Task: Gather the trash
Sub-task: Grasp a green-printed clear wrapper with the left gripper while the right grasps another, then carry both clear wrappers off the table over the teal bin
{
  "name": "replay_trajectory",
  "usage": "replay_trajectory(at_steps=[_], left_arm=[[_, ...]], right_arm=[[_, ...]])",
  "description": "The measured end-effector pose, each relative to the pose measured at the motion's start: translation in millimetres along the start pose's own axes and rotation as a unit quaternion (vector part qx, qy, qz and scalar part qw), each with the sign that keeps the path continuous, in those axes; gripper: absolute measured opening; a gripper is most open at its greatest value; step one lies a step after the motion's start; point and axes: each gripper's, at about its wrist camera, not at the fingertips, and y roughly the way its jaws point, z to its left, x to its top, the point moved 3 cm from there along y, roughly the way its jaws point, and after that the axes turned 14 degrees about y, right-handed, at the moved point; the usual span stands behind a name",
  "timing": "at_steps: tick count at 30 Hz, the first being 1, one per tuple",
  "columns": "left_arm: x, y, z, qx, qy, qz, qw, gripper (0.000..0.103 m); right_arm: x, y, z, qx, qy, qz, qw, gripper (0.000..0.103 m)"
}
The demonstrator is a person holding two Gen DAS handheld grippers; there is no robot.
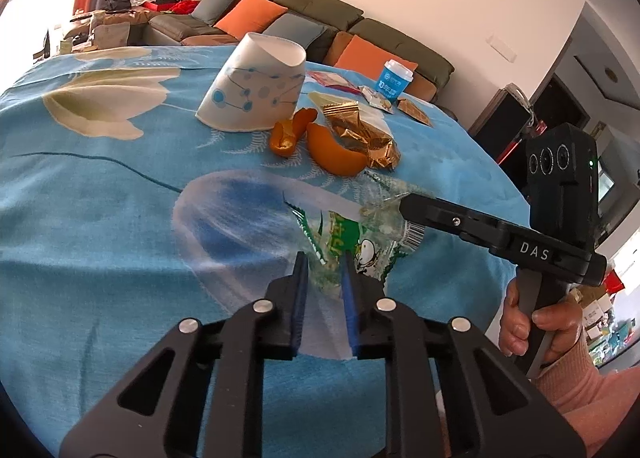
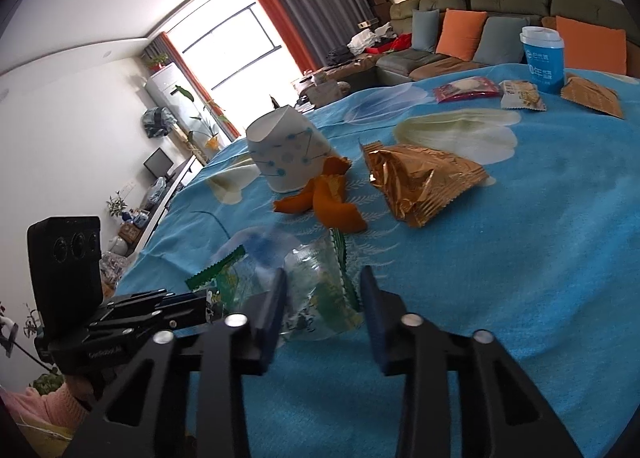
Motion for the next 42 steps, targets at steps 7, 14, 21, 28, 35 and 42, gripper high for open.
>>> replay_trajectory(at_steps=[7,14,21,28,35,42], left_arm=[[-2,-13,1,0.018,0.007,-0.015,0.9997,0.015],[-5,-38,6,0.044,0.014,-0.032,0.9984,0.015],[-14,-66,15,0.067,0.008,-0.047,0.9967,0.015],[-19,-94,21,0.095,0.004,-0.063,0.9935,0.015],[-28,-120,31,0.122,-0.006,-0.074,0.9897,0.015],[-36,-139,41,0.145,-0.021,-0.082,0.9858,0.015]], right_arm=[[2,-5,8,0.011,-0.004,-0.007,1.000,0.020],[2,-6,26,0.019,-0.022,-0.012,0.999,0.019],[1,-1,45,0.033,-0.040,-0.011,0.999,0.019],[-1,12,73,0.058,-0.060,-0.001,0.996,0.019],[-8,25,97,0.085,-0.074,0.015,0.994,0.019],[-16,39,122,0.104,-0.094,0.033,0.990,0.019]])
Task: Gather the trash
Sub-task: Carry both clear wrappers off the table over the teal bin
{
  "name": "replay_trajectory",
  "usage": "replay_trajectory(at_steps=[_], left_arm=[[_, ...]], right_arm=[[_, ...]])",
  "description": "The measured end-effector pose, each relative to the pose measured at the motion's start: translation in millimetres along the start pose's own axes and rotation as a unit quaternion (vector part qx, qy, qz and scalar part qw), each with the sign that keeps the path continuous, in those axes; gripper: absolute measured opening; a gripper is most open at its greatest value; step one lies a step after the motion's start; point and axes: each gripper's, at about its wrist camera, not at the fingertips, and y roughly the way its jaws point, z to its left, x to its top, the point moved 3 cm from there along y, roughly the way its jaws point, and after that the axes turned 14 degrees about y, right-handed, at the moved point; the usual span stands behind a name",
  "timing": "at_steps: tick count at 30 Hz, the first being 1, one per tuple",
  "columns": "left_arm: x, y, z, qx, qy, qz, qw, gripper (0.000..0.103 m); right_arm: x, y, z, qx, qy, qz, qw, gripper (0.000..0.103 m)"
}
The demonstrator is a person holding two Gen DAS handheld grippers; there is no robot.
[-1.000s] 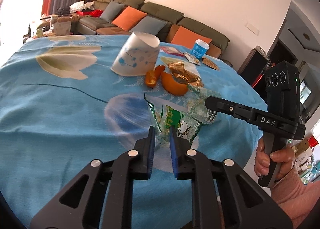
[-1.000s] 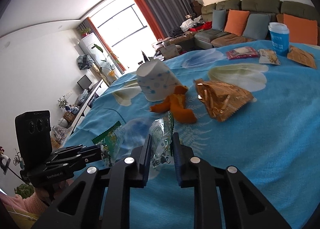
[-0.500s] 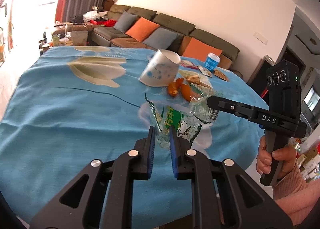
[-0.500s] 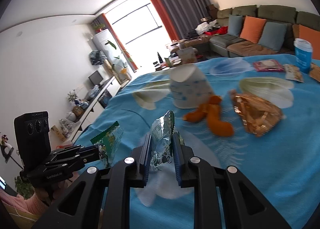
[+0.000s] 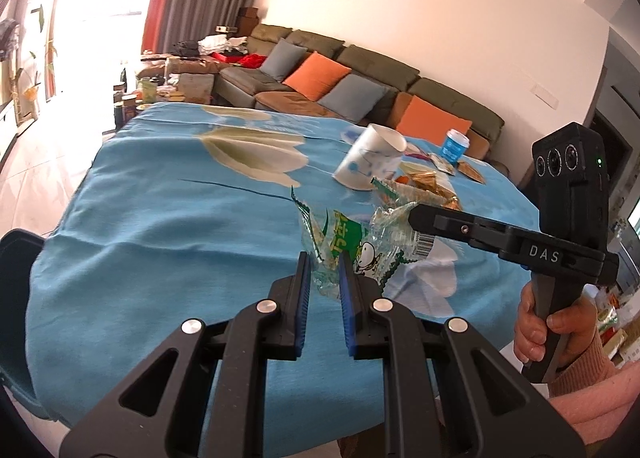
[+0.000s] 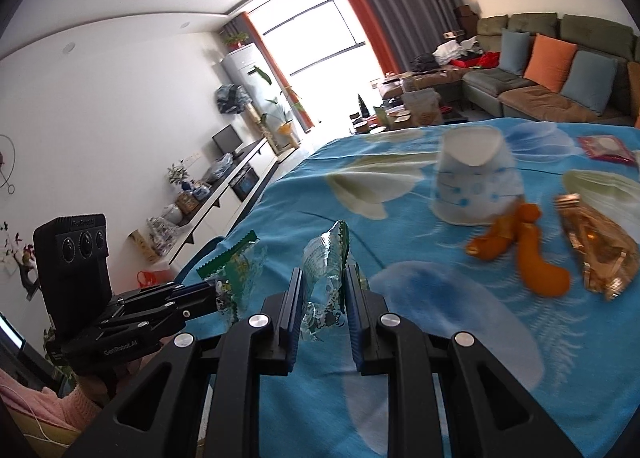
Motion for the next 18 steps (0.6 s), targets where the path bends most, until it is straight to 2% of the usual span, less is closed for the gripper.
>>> replay_trajectory(at_steps=[18], left_arm=[[-21,-56,53,0.082,-0.045,-0.018,0.9955,0.015]], right_arm=[[-4,47,57,0.049,-0.051,0.050,0.996,0.019]])
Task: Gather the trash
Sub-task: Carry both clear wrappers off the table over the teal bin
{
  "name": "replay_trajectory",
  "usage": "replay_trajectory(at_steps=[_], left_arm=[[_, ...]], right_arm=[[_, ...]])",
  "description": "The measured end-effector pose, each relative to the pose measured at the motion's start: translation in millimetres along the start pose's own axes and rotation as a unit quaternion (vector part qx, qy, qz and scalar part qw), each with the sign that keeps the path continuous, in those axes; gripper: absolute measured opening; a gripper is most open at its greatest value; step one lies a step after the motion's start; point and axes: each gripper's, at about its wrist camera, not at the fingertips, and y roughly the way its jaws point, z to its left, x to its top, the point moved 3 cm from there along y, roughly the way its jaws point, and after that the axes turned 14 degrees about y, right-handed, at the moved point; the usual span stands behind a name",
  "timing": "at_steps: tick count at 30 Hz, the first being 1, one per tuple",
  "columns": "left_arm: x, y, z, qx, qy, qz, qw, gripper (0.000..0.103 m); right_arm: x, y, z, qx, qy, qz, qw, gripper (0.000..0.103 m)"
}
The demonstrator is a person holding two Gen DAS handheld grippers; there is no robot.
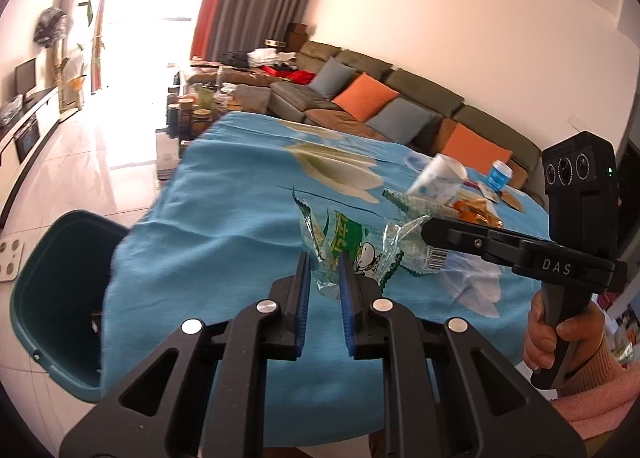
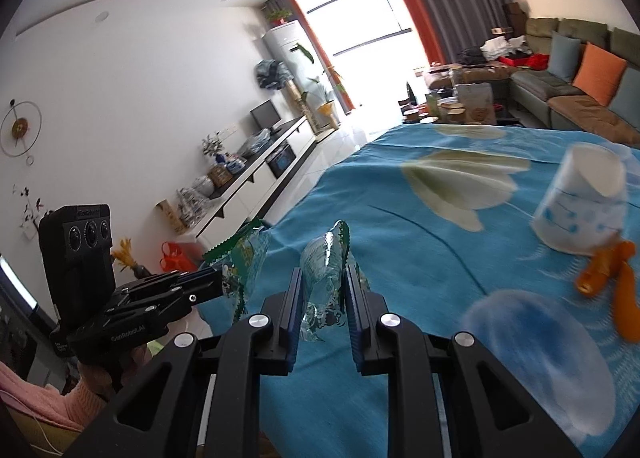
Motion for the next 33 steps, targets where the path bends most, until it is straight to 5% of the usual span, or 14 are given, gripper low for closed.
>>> replay_trajectory(at_steps=[33], left_arm=[[-36,-78,131,0.158,-0.100,-0.008,0.9824,0.015]], right_arm=[[6,105,115,0.088,-0.097,0.089,0.987,0.019]])
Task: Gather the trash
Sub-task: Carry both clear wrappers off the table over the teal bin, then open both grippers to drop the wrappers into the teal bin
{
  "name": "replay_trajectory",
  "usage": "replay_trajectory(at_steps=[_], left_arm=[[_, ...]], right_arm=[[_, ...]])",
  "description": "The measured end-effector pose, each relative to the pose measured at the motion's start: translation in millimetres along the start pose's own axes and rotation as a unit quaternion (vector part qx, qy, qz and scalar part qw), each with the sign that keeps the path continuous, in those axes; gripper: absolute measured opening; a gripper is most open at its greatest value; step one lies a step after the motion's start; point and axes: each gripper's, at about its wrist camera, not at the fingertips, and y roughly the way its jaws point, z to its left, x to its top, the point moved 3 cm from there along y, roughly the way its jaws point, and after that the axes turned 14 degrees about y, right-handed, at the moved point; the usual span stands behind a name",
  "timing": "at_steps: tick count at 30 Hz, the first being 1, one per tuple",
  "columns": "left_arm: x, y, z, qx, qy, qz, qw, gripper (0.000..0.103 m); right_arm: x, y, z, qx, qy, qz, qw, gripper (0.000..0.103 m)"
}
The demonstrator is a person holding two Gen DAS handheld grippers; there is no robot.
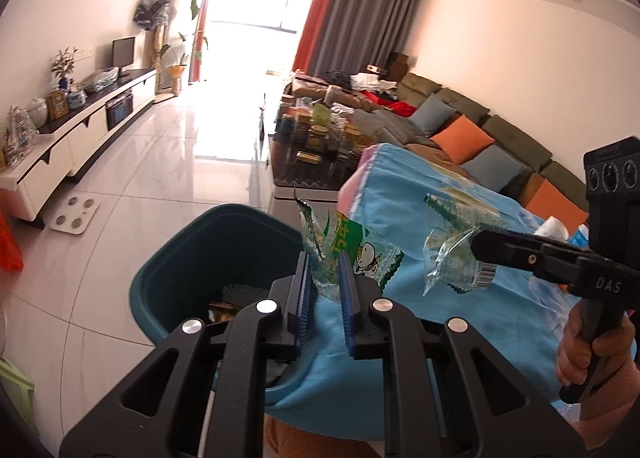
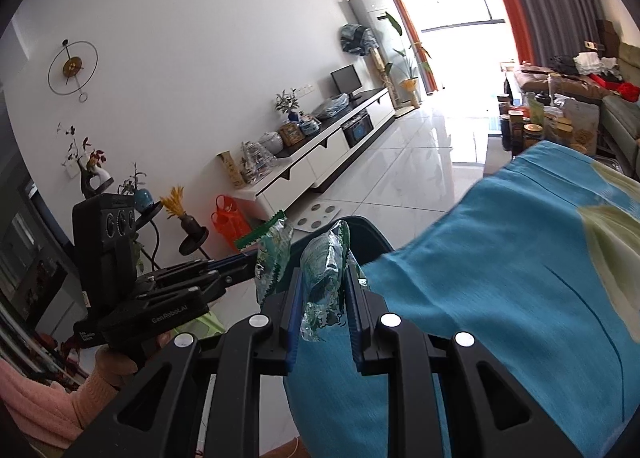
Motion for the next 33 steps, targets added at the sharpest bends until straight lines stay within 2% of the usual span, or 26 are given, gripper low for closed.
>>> replay_trajectory(at_steps=[16,33], left_arm=[[-15,25,37,0.036,-0.029,0.036,0.9983,0.015],[-30,62,59,0.048,-0.065,0.077,0.9937,0.015]], right_arm=[[17,64,18,0.009,-0.006,0.049,0.999,0.019],[23,126,6,-0.027,0.017,0.098,0.995,0.024]])
